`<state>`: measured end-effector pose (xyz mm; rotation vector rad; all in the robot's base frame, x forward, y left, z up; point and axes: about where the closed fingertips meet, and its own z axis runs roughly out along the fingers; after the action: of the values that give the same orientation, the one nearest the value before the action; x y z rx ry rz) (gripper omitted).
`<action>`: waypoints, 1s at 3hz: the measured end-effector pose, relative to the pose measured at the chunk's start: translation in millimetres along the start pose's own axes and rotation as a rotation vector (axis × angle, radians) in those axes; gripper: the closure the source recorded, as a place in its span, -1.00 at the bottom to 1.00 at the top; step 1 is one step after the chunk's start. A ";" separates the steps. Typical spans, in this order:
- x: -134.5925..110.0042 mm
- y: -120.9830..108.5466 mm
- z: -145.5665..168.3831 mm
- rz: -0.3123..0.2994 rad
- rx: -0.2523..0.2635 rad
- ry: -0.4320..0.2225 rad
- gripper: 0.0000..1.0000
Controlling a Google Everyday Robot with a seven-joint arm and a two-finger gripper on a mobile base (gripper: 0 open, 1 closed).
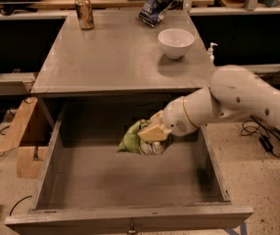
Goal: Place green jalapeno chip bag into top drawer
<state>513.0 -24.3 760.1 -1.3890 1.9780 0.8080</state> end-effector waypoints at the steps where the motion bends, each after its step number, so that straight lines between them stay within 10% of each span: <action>1: 37.7 -19.2 19.0 0.037 0.035 -0.047 1.00; 3: 39.2 -20.4 23.6 0.038 0.034 -0.050 0.20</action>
Offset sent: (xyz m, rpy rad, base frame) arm 0.0093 -0.0129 -0.0415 0.0378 -0.0053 -0.0545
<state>524.0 -35.4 712.6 -1.3033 1.9755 0.8149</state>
